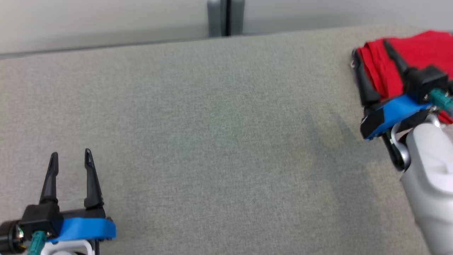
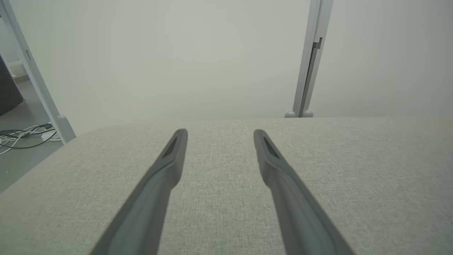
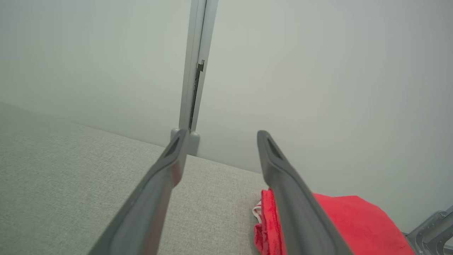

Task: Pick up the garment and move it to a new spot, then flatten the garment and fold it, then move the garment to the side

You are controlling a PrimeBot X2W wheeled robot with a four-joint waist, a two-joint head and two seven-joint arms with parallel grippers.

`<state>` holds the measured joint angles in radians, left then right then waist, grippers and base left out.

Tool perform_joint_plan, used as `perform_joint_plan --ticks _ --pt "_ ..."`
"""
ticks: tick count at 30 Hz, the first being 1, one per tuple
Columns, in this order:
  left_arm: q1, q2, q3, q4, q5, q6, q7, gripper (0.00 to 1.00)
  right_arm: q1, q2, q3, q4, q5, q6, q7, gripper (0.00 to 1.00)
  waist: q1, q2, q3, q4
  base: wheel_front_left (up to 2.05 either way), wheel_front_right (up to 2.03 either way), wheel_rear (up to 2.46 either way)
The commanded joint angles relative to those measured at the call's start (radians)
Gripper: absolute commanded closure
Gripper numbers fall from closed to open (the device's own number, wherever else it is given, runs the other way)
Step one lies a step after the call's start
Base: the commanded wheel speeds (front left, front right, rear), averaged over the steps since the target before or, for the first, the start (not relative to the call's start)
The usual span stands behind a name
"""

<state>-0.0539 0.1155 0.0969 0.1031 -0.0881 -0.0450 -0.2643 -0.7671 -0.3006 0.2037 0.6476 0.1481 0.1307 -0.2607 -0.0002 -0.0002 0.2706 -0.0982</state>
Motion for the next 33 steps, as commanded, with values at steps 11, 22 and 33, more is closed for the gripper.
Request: perform_joint_plan --ticks 11,22,33 --pt "0.054 -0.032 0.001 0.08 -0.003 -0.011 0.0 0.0 0.4 0.095 -0.068 -0.211 0.025 0.0 -0.005 0.0 0.0002 0.0002 -0.124 0.038 0.0 0.0 0.0" --pt "0.073 -0.045 -0.004 0.137 -0.002 -0.022 0.0 0.0 0.651 0.194 -0.178 -0.364 -0.029 0.0 -0.005 0.0 0.0002 0.0002 -0.191 0.06 0.0 0.0 0.0" --pt "0.107 -0.049 -0.001 0.176 0.007 -0.029 0.0 0.0 0.77 0.241 -0.233 -0.407 -0.048 0.0 -0.005 0.0 0.0002 0.0002 -0.261 0.073 0.0 0.0 0.0"
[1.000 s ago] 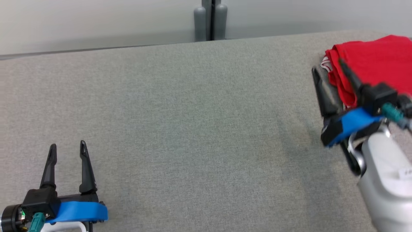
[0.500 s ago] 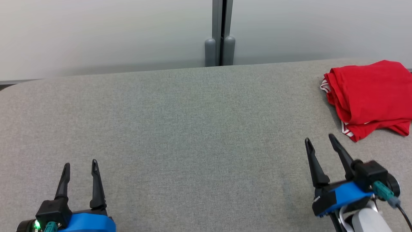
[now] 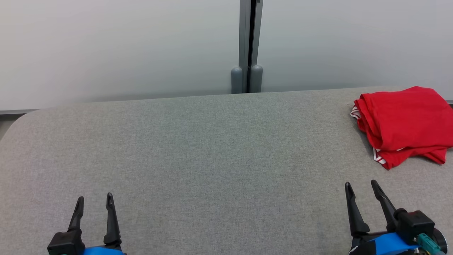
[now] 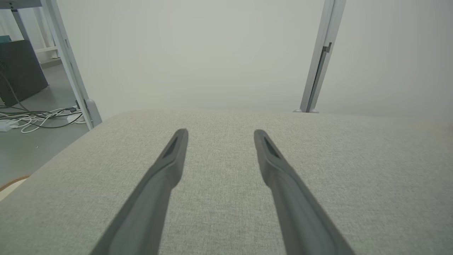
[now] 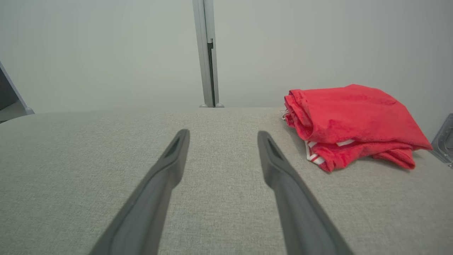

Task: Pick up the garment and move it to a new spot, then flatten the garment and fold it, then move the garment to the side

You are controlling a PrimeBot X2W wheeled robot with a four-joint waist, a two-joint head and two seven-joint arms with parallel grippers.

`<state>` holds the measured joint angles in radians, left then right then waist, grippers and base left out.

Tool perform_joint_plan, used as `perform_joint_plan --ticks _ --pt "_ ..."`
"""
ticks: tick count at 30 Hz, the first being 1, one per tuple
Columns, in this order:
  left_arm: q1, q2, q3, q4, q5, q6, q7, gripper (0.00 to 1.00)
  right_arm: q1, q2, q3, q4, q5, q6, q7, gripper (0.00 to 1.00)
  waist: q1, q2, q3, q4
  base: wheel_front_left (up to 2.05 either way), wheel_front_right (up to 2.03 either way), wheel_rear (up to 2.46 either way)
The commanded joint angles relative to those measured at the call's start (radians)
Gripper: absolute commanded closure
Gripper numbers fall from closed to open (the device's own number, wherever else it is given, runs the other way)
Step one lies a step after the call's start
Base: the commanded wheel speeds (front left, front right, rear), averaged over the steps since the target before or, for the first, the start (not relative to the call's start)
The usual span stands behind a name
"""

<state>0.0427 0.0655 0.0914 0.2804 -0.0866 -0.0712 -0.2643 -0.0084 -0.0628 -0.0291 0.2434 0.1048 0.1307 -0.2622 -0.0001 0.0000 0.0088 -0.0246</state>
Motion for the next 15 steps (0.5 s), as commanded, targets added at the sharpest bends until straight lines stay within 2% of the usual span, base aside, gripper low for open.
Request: perform_joint_plan --ticks 1,15 --pt "0.012 0.0 0.005 0.001 0.006 -0.003 0.0 0.0 0.016 0.006 -0.002 -0.004 -0.007 0.0 -0.004 0.0 0.0001 0.0 -0.001 0.0 0.0 0.0 0.0" --pt "0.003 0.001 0.01 0.019 0.013 -0.004 0.0 0.0 0.022 0.012 0.0 0.008 -0.008 0.0 -0.003 0.0 0.0001 0.0 -0.009 0.001 0.0 0.0 0.0"
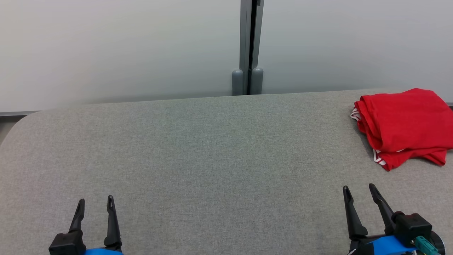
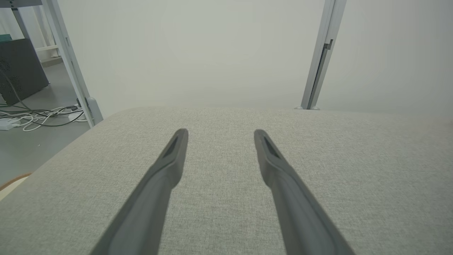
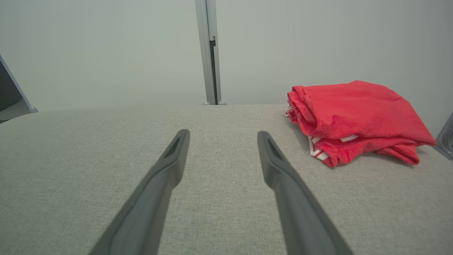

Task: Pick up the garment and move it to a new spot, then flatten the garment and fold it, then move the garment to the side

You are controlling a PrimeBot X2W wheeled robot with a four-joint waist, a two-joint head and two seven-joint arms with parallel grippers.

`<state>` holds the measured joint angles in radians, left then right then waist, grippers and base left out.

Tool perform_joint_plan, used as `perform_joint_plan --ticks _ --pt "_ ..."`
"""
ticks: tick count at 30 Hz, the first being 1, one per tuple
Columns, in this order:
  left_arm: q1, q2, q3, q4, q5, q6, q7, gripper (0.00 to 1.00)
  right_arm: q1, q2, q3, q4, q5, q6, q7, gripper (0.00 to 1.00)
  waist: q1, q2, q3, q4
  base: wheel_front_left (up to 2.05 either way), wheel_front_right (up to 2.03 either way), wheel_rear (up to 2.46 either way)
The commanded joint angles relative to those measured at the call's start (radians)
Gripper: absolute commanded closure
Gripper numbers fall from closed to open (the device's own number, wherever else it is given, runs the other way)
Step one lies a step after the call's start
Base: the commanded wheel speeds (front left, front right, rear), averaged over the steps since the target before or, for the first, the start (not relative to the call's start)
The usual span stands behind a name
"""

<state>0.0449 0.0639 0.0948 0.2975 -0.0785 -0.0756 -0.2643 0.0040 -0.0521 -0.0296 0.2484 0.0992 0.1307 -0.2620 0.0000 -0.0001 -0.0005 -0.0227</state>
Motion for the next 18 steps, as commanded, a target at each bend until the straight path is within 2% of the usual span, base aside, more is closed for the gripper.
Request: perform_joint_plan --ticks 1,11,12,15,18 --pt "0.002 0.002 0.006 0.002 0.006 0.002 0.0 0.0 0.01 0.002 0.001 0.004 0.001 0.0 -0.004 0.0 0.0 0.0001 0.0 -0.001 0.0 0.0 0.0" --pt "0.005 0.0 0.005 0.006 0.008 0.007 0.0 0.0 0.015 0.002 0.006 0.008 0.012 0.0 -0.004 0.0 0.0 0.0001 -0.001 0.002 0.0 0.0 0.0" --pt "0.0 -0.001 -0.001 0.01 0.007 0.005 0.0 1.0 0.001 0.001 0.005 0.011 0.008 0.0 0.0 1.0 0.0 0.0 -0.001 0.002 0.0 0.0 0.0" --pt "0.006 -0.009 -0.003 0.038 0.004 0.004 0.005 1.0 0.004 0.003 0.005 0.037 0.011 0.0 0.006 1.0 0.0 0.0001 -0.001 0.002 0.0 0.0 0.0" --pt "-0.008 -0.01 0.008 0.049 -0.047 0.002 0.029 1.0 -0.003 0.004 -0.001 0.043 0.066 0.0 0.023 1.0 0.0 0.0001 -0.001 0.002 0.0 0.0 0.0"
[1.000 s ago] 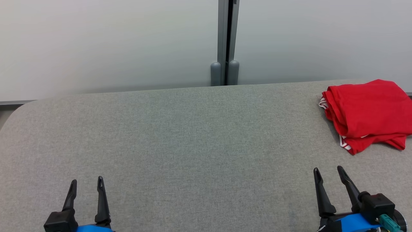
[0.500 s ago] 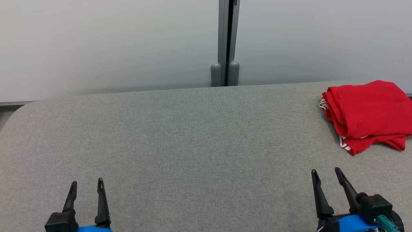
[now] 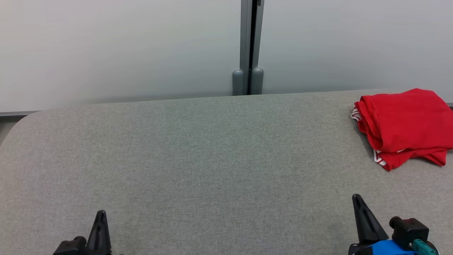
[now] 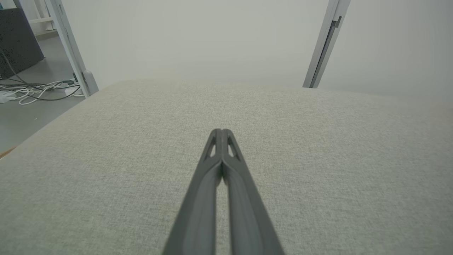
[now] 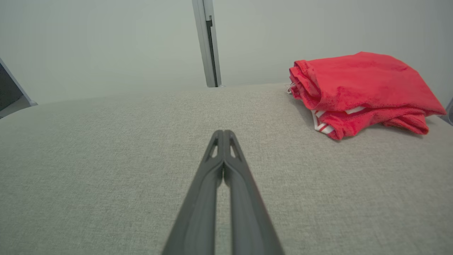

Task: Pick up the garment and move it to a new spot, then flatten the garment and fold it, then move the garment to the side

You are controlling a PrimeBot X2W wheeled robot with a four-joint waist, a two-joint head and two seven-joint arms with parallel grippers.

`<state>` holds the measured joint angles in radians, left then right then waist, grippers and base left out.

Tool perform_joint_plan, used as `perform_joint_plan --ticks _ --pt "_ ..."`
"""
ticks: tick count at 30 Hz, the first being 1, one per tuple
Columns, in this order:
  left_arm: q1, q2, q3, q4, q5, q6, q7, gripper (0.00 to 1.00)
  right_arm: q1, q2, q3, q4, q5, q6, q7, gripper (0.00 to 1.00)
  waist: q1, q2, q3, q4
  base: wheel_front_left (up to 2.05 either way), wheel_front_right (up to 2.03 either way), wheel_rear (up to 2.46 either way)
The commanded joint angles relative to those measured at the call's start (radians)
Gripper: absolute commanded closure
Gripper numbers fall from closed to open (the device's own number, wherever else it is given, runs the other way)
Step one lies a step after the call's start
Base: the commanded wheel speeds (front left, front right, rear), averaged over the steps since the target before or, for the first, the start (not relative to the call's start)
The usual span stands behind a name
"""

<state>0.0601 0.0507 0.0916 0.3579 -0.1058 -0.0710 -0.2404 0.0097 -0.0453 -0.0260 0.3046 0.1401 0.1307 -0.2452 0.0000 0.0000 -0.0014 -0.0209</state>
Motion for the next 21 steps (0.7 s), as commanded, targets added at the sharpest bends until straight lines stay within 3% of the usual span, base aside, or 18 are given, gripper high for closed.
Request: perform_joint_plan --ticks 1,21 --pt "-0.027 0.003 0.014 -0.011 -0.041 -0.003 0.012 1.0 -0.011 -0.003 -0.007 -0.014 0.046 0.0 0.011 1.0 0.0 0.0 0.0 0.0 0.0 0.0 0.0" --pt "-0.06 0.003 0.007 -0.048 -0.426 -0.018 0.094 1.0 -0.04 -0.004 -0.026 -0.031 0.417 0.0 0.1 1.0 0.0 0.0 0.001 0.004 0.0 0.0 0.0"
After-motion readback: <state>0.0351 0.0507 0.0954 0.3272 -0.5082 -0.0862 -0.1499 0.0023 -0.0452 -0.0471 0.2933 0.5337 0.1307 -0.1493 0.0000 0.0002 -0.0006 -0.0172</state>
